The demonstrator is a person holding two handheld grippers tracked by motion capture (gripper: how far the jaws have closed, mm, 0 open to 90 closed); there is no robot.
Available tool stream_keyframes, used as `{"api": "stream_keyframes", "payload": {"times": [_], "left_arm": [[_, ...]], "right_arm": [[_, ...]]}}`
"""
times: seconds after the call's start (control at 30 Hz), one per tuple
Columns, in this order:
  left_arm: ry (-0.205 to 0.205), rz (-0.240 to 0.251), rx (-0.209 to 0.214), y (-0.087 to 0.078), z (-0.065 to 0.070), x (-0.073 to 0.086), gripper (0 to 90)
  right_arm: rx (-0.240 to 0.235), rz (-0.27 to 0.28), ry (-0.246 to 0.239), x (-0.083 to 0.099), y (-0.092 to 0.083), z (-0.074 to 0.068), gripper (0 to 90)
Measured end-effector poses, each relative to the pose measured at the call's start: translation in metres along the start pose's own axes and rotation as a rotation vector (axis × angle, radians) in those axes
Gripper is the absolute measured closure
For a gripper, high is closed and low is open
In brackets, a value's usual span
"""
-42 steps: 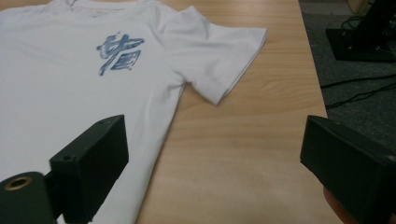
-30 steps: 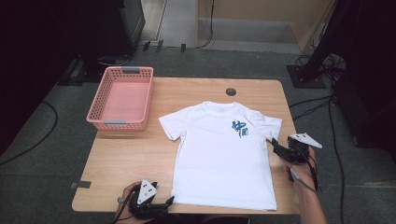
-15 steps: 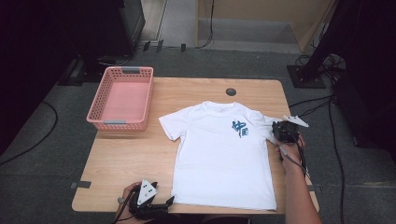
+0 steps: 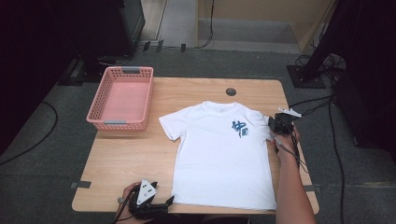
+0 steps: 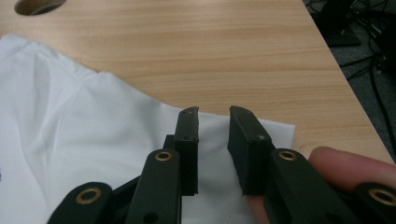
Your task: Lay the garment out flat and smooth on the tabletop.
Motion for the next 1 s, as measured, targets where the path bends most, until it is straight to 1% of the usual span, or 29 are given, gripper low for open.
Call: {"api": "stream_keyframes", "payload": {"times": [0.03,0.13,0.2,0.27,0.3,0.33,0.37,0.4,0.43,0.47,0.5,0.53,0.57,0.6,0.63,0.67,0.77,0.83,0.9,0.93,1.0], "left_arm": [[0.000,0.000,0.000,0.000,0.000,0.000,18.5],[0.000,0.001,0.000,0.000,0.000,0.000,18.5],[-0.001,0.004,-0.002,0.000,0.000,0.000,18.5],[0.001,0.004,-0.003,0.000,0.000,0.000,18.5],[0.000,0.004,-0.004,0.000,0.000,0.000,18.5],[-0.001,0.004,-0.003,0.000,0.000,0.000,18.5],[-0.001,0.004,-0.003,0.000,0.000,0.000,18.5],[-0.001,0.005,-0.003,0.000,0.000,0.000,18.5],[-0.001,0.005,-0.003,0.000,0.000,0.000,18.5],[0.001,0.004,-0.002,0.000,0.000,0.000,18.5],[0.001,0.005,-0.002,0.000,0.000,0.000,18.5],[0.001,0.005,-0.002,0.000,0.000,0.000,18.5],[0.001,0.005,-0.002,0.000,0.000,0.000,18.5],[0.003,0.005,-0.002,0.000,-0.001,0.000,18.5],[0.002,0.005,-0.003,0.000,-0.001,0.000,18.5],[0.002,0.005,-0.003,0.000,-0.001,0.000,18.5],[-0.004,0.008,-0.006,0.000,-0.002,0.000,18.5],[-0.006,0.010,-0.008,0.000,-0.003,-0.001,18.5],[-0.006,0.011,-0.012,0.000,-0.003,-0.001,18.4],[-0.006,0.011,-0.013,0.001,-0.003,-0.001,18.5],[-0.005,0.011,-0.015,0.001,-0.003,-0.001,18.4]], "right_arm": [[0.000,0.006,0.007,-0.001,0.001,0.001,74.5],[0.013,-0.001,0.023,-0.002,0.002,0.003,72.8],[0.018,-0.004,0.059,-0.003,0.003,0.004,70.0],[0.049,-0.006,0.089,-0.004,0.004,0.008,67.8],[0.053,-0.004,0.102,-0.004,0.004,0.008,66.2],[0.049,-0.002,0.112,-0.005,0.004,0.007,63.3],[0.049,-0.002,0.112,-0.005,0.004,0.007,63.3],[0.025,-0.004,0.125,-0.005,0.004,0.005,53.1],[0.025,-0.004,0.125,-0.005,0.004,0.005,53.1],[-0.009,-0.004,0.136,-0.005,0.001,0.003,47.2],[-0.030,0.001,0.143,-0.006,-0.001,0.001,42.5],[-0.051,0.010,0.138,-0.007,-0.003,0.000,38.3],[-0.051,0.010,0.138,-0.007,-0.003,0.000,38.3],[-0.069,0.020,0.135,-0.007,-0.006,-0.001,35.2],[-0.113,0.025,0.130,-0.007,-0.013,-0.003,28.0],[-0.137,0.023,0.125,-0.005,-0.016,-0.004,24.2],[-0.199,0.018,0.106,0.000,-0.028,-0.006,17.2],[-0.226,0.020,0.101,0.004,-0.037,-0.007,13.4],[-0.232,0.022,0.071,0.009,-0.044,-0.007,11.5],[-0.225,0.023,0.053,0.012,-0.048,-0.007,11.2],[-0.203,0.039,0.004,0.015,-0.056,-0.007,7.5]]}}
Point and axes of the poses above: each handheld gripper's, and its own axes: y roughly forward along the jaws, x roughly out of its underside, z roughly to its right, the point moved 10 cm from there along y, roughly forward along the jaws, and after that the axes turned 5 degrees about -y, right-handed, at the moved point
